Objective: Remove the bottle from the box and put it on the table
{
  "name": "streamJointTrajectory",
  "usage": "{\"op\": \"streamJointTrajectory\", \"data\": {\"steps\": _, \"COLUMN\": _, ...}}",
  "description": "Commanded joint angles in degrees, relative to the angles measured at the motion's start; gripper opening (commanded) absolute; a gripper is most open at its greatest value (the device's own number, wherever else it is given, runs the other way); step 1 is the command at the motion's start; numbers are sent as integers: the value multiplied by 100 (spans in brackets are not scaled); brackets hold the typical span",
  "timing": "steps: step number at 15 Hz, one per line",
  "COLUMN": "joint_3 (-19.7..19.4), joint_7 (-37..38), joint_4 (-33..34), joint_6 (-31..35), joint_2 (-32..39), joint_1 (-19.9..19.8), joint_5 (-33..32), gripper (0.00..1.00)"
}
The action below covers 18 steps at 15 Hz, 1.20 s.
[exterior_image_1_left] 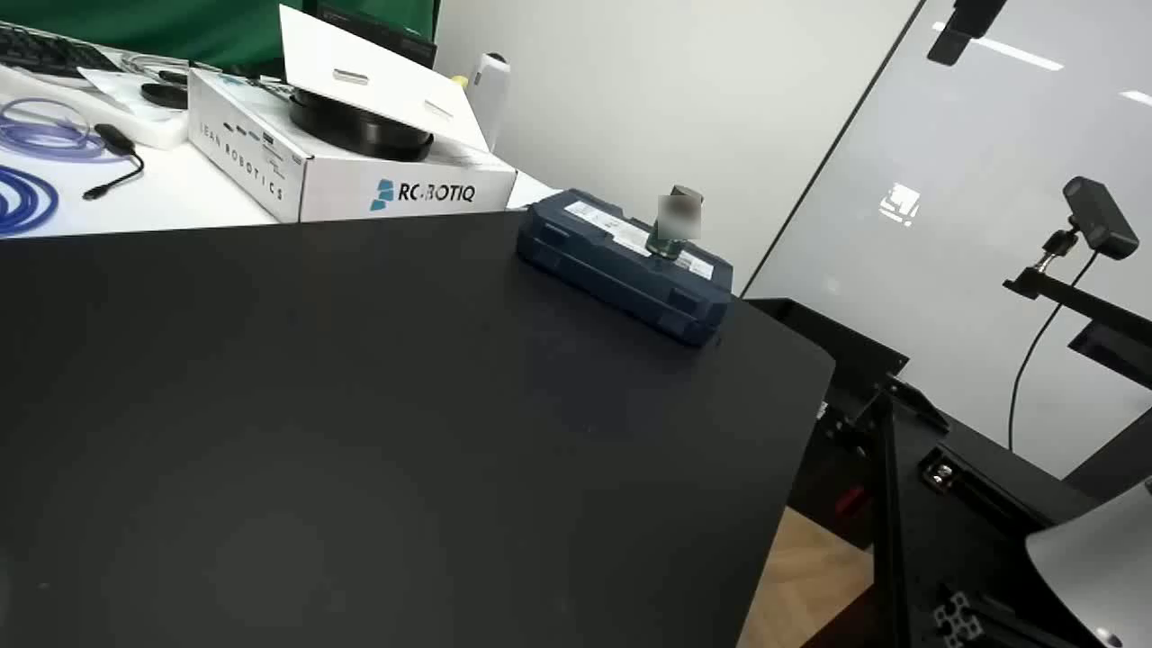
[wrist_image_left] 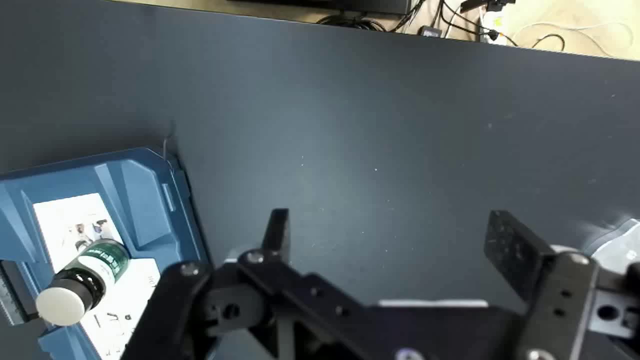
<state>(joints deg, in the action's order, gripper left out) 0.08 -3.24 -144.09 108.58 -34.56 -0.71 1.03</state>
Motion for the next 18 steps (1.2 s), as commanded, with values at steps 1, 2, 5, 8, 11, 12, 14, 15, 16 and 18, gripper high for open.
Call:
{"op": "streamJointTrajectory", "data": {"steps": 1, "joint_3": -35, "joint_7": 21, "joint_4": 11, "joint_6": -13, "joint_2": 3, "joint_1": 42, "joint_5": -21, "gripper": 100}}
{"op": "streamJointTrajectory", "data": {"steps": 2, "joint_3": -34, "joint_7": 21, "joint_4": 11, "joint_6": -13, "joint_2": 4, "joint_1": 42, "joint_5": -21, "gripper": 100}}
{"op": "streamJointTrajectory", "data": {"steps": 5, "joint_3": -35, "joint_7": 21, "joint_4": 11, "joint_6": -13, "joint_2": 5, "joint_1": 42, "joint_5": -21, "gripper": 100}}
{"op": "streamJointTrajectory", "data": {"steps": 8, "joint_3": -35, "joint_7": 20, "joint_4": 11, "joint_6": -13, "joint_2": 5, "joint_1": 42, "joint_5": -21, "gripper": 100}}
{"op": "streamJointTrajectory", "data": {"steps": 11, "joint_3": -35, "joint_7": 20, "joint_4": 11, "joint_6": -13, "joint_2": 5, "joint_1": 42, "joint_5": -21, "gripper": 100}}
{"op": "streamJointTrajectory", "data": {"steps": 12, "joint_3": -35, "joint_7": 20, "joint_4": 11, "joint_6": -13, "joint_2": 5, "joint_1": 42, "joint_5": -21, "gripper": 100}}
{"op": "streamJointTrajectory", "data": {"steps": 14, "joint_3": -35, "joint_7": 20, "joint_4": 11, "joint_6": -13, "joint_2": 6, "joint_1": 42, "joint_5": -21, "gripper": 100}}
{"op": "streamJointTrajectory", "data": {"steps": 15, "joint_3": -35, "joint_7": 20, "joint_4": 11, "joint_6": -13, "joint_2": 6, "joint_1": 42, "joint_5": -21, "gripper": 100}}
{"op": "streamJointTrajectory", "data": {"steps": 16, "joint_3": -47, "joint_7": -31, "joint_4": 45, "joint_6": 119, "joint_2": 52, "joint_1": 45, "joint_5": -38, "gripper": 100}}
{"op": "streamJointTrajectory", "data": {"steps": 18, "joint_3": -87, "joint_7": -104, "joint_4": 354, "joint_6": 286, "joint_2": 388, "joint_1": 12, "joint_5": -95, "gripper": 100}}
